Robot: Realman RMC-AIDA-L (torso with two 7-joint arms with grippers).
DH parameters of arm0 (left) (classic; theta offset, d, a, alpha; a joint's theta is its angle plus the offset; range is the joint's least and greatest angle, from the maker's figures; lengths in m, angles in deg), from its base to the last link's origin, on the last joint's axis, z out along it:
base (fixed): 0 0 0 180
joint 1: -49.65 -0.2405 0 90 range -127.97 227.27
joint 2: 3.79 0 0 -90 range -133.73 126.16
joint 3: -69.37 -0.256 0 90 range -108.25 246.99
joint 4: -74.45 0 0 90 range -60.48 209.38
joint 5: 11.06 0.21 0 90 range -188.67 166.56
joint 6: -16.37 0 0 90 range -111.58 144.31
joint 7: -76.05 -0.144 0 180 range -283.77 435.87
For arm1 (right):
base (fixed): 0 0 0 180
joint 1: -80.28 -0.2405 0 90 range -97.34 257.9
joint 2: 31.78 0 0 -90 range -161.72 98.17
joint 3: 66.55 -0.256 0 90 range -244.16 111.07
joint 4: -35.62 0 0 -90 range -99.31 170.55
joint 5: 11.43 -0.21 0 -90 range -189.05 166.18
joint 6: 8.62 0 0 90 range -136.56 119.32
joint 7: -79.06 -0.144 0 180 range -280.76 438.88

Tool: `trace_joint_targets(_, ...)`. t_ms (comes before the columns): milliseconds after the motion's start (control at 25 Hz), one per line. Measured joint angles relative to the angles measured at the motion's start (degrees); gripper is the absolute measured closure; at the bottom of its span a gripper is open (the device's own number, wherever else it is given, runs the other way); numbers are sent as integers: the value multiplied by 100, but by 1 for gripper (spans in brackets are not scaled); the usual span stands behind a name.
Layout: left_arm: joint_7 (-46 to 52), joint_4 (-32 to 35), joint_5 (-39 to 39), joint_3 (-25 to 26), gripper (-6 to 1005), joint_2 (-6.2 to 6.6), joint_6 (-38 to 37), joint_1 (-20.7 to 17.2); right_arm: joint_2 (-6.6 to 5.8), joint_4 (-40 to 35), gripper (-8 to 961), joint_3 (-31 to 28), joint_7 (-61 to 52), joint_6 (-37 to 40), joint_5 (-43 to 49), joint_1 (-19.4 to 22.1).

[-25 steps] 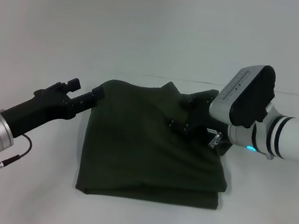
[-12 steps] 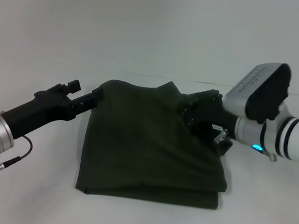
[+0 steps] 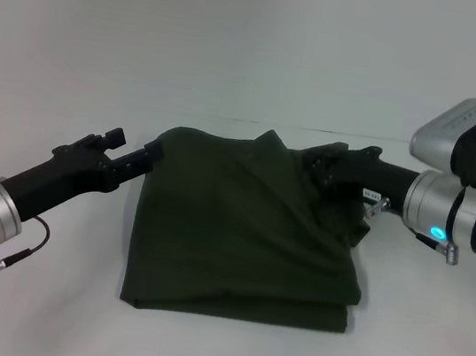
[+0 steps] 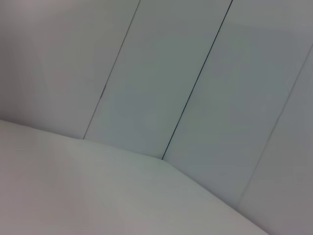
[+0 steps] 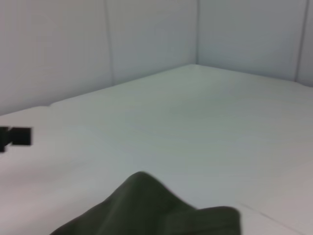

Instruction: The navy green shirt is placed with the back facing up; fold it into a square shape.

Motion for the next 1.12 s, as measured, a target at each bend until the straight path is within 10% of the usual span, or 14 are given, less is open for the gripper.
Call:
trace_joint_targets(280,-8,-57,0,1,151,0,105,31,91,-144,920,399,160,-155,522,-46)
trace_joint_targets(360,-11,-83,0,0,151,0,115,35,120,-147,719,604,215,-334,566,-74)
trace_joint_targets(600,-18,-87,0,0,151,0,121,13,158,-89,508,861,419,-621,548,-138)
trace_joint_targets(1120,-19,-102,0,1,154,0,120,11,213,-81,522,1324,522,-1263,494,-157)
